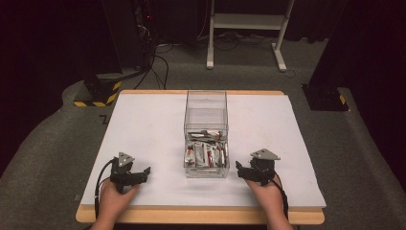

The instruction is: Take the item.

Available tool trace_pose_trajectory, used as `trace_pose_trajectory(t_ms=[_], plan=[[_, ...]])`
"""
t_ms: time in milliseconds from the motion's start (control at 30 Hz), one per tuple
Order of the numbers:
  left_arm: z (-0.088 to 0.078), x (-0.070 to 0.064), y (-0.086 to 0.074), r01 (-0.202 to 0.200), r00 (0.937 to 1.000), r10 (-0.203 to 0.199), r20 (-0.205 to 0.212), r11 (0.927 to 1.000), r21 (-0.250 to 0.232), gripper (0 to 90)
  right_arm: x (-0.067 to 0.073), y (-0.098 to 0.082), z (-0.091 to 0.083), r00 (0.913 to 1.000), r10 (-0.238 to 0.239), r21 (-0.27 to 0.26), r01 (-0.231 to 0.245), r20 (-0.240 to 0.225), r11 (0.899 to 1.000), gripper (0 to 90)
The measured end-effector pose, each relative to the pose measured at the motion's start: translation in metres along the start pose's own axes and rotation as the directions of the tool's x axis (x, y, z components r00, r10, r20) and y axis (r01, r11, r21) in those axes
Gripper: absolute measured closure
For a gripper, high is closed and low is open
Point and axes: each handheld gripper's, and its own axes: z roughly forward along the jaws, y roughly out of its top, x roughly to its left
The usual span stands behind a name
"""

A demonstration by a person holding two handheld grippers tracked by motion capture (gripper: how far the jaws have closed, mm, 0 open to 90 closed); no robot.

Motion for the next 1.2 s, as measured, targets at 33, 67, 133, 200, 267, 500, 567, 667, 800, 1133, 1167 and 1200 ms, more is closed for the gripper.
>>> trace_pose_trajectory(t_ms=[33, 67, 133, 200, 267, 500, 567, 667, 800, 1133, 1167, 1200], plan=[[0.0, 0.0, 0.0, -0.001, 1.0, 0.001, 0.0, 1.0, 0.0, 13.3, 0.0, 0.0, -0.001, 1.0, 0.0, -0.005, 0.0, 0.002, 1.0, 14.5], [0.0, 0.0, 0.0, -0.001, 1.0, 0.001, 0.0, 1.0, 0.0, 13.3, 0.0, 0.002, -0.003, 1.0, 0.006, -0.014, -0.006, -0.001, 1.0, 14.5], [0.0, 0.0, 0.0, -0.001, 1.0, 0.001, 0.0, 1.0, 0.0, 13.3, 0.001, 0.003, -0.005, 1.0, 0.005, -0.023, -0.005, -0.001, 1.0, 14.8], [0.0, 0.0, 0.0, -0.001, 1.0, 0.001, 0.0, 1.0, 0.0, 13.3, 0.001, 0.005, -0.008, 1.0, 0.002, -0.03, -0.002, -0.005, 1.0, 14.9], [0.0, 0.0, 0.0, 0.0, 1.0, 0.0, 0.0, 1.0, 0.0, 13.3, 0.001, 0.006, -0.01, 1.0, -0.004, -0.038, 0.004, -0.008, 0.999, 14.9], [0.0, 0.0, 0.0, -0.001, 1.0, 0.001, 0.0, 1.0, 0.0, 13.3, 0.002, 0.009, -0.015, 0.9998, -0.017, -0.052, 0.017, -0.006, 0.999, 14.9], [0.0, 0.0, 0.0, -0.001, 1.0, 0.001, 0.0, 1.0, 0.0, 13.3, 0.003, 0.01, -0.017, 0.9997, -0.023, -0.06, 0.023, -0.005, 0.998, 14.9], [0.0, 0.0, 0.0, -0.001, 1.0, 0.001, 0.0, 1.0, 0.0, 13.3, 0.004, 0.013, -0.021, 0.9996, -0.028, -0.079, 0.027, -0.002, 0.996, 15.0], [0.0, 0.0, 0.0, -0.001, 1.0, 0.001, 0.0, 1.0, 0.001, 13.3, 0.005, 0.015, -0.026, 0.9991, -0.042, -0.092, 0.042, 0.0, 0.995, 15.2], [0.0, 0.0, 0.0, -0.001, 1.0, 0.001, 0.0, 1.0, 0.0, 13.3, 0.009, 0.023, -0.035, 0.9985, -0.054, -0.134, 0.052, -0.011, 0.99, 15.3], [0.0, 0.0, 0.0, -0.001, 1.0, 0.001, 0.0, 1.0, 0.0, 13.3, 0.01, 0.024, -0.036, 0.9982, -0.058, -0.139, 0.056, -0.012, 0.989, 15.4], [0.0, 0.0, 0.0, -0.001, 1.0, 0.001, 0.0, 1.0, 0.001, 13.3, 0.01, 0.025, -0.037, 0.9985, -0.052, -0.139, 0.05, -0.015, 0.989, 15.4]])
